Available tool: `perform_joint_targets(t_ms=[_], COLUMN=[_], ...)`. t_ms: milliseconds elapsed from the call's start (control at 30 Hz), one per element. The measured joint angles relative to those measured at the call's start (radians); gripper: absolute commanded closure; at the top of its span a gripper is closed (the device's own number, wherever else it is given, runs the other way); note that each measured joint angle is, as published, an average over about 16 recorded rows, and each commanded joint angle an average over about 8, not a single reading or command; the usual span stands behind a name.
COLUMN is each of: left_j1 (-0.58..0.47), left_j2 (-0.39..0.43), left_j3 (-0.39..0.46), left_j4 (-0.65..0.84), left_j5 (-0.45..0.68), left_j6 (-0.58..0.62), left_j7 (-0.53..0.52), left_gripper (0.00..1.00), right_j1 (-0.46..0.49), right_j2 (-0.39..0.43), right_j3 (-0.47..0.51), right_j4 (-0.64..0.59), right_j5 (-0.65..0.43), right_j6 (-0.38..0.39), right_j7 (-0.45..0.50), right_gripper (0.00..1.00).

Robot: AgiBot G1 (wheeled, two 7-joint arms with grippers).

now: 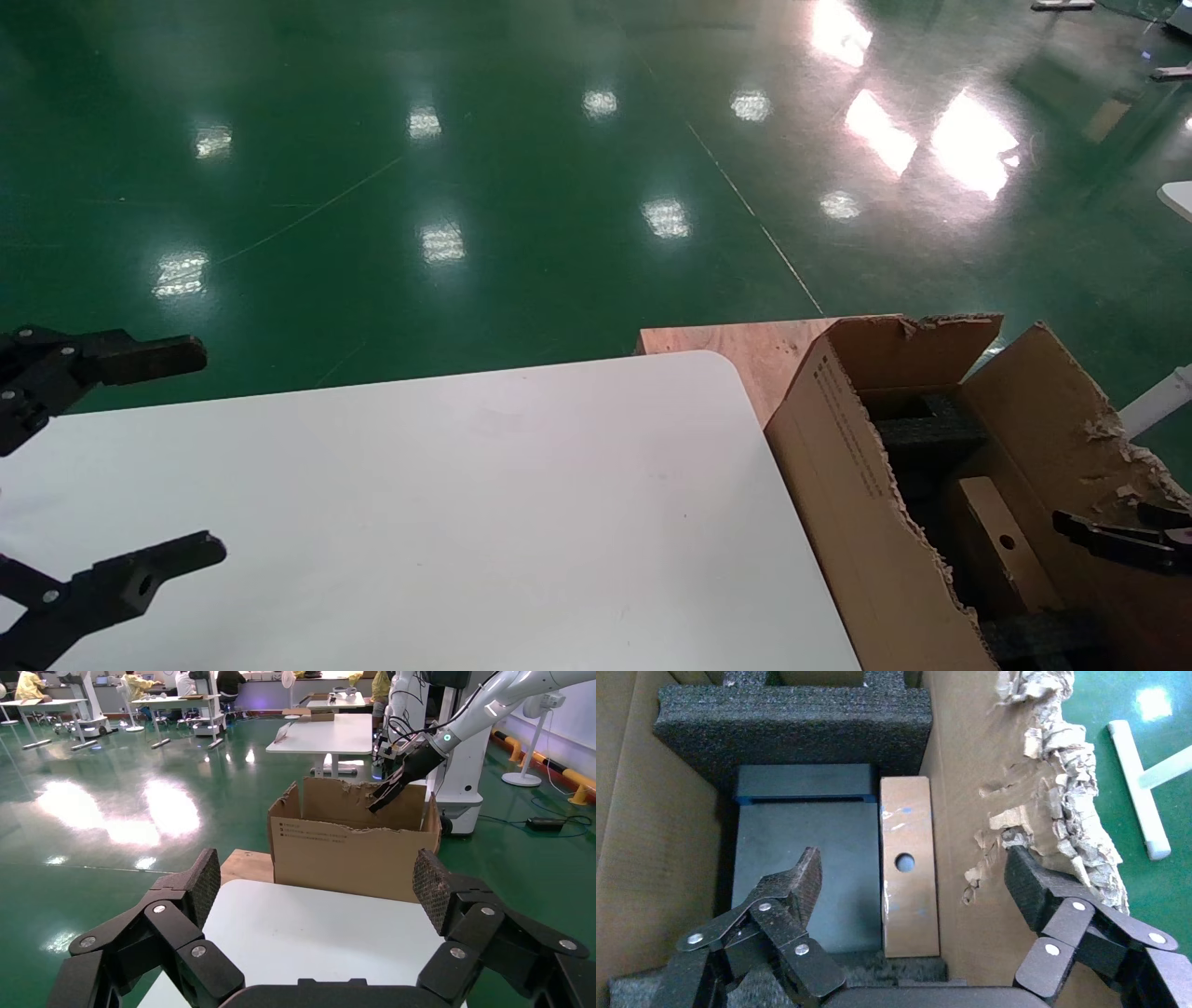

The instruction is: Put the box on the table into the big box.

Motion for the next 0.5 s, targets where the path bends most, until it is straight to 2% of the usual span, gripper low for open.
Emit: perform_joint_targets(t_ms=[500], left_j1=[0.000], left_j2=[0.000], left_j3=[0.000], left_j4=[0.000], left_j5=[0.000], left_j6=[0.000], left_j7=[0.000], left_gripper=[0.00], right_j1=[0.009], right_j2=[-0.032], right_j3=[0.103], right_j4=[0.131], right_j5=[0.014], right_j6=[-0.040], right_j7=[-0.060], right_gripper=[0.00])
